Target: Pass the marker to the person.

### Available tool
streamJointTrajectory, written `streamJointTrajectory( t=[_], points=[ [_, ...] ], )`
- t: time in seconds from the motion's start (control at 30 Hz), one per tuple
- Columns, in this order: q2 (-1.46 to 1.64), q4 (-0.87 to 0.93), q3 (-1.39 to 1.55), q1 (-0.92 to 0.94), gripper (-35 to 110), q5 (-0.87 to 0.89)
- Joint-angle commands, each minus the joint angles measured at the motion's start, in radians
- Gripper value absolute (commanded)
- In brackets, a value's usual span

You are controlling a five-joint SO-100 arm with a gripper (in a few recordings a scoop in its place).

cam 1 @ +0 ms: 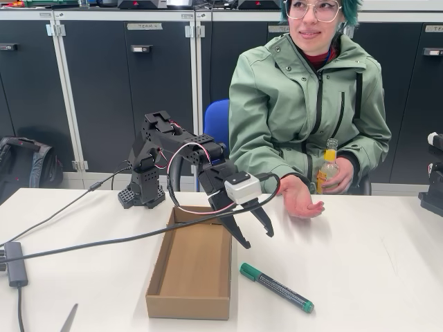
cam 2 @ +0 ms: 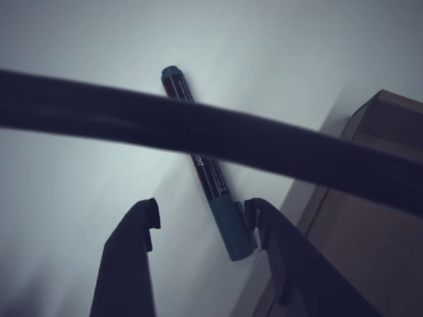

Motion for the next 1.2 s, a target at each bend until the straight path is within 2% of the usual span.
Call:
streamJointTrajectory(
  t=[0.0,0.5,0.6,0.87,1.17],
  points=[
    [-0.031,-0.012,-0.118,0.008,30,-0.015],
    [-0.224,-0.003,-0.225,0.11,30,-0.02],
    [-0.238,-0.003,-0.227,0.12,34,-0.049],
    [-0.252,0.052,-0.296,0.075,37,-0.14],
    [-0.38,0.092,-0.454,0.02,36,-0.13]
  ],
)
